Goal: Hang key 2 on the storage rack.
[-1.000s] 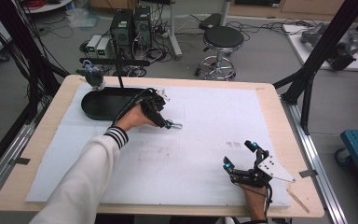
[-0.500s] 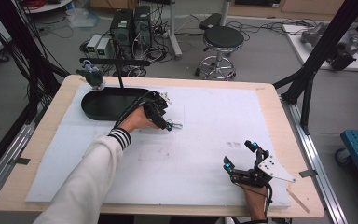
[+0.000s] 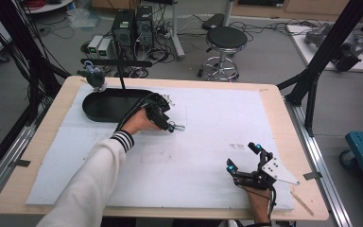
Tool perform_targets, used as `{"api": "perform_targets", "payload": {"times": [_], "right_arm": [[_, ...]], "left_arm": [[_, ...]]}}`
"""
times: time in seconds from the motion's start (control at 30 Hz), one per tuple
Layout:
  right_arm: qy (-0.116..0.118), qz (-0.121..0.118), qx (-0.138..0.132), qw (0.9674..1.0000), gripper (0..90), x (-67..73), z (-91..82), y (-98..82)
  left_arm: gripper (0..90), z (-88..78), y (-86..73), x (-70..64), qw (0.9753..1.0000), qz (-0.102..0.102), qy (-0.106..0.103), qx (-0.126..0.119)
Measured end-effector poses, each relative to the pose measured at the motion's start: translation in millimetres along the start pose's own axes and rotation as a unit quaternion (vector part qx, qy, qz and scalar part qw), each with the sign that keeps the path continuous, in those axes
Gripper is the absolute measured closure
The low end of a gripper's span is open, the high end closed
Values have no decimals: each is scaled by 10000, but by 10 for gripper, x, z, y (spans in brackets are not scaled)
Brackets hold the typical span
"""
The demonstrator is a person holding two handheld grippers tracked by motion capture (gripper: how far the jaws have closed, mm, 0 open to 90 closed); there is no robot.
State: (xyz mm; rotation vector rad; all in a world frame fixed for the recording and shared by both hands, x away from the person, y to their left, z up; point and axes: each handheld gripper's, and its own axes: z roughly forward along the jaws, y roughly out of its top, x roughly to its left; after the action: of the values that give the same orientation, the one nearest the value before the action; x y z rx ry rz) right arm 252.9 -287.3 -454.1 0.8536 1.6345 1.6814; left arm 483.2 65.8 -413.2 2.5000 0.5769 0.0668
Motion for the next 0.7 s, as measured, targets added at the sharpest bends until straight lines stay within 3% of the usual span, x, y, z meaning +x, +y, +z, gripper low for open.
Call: {"api": "perform_targets", "payload": {"times": [0.2,0.4,0.7], "right_arm": [[1,3,2,10000,6,-1,-1,0],[-3,3,-2,10000,6,0,-1,0],[-2,3,-2,10000,6,-1,-1,0]], "left_arm": [[510,2,-15,25,9999,-101,-84,27],[526,36,-19,42,9998,-191,-81,30],[736,24,-9,16,9999,-106,-52,5]]}}
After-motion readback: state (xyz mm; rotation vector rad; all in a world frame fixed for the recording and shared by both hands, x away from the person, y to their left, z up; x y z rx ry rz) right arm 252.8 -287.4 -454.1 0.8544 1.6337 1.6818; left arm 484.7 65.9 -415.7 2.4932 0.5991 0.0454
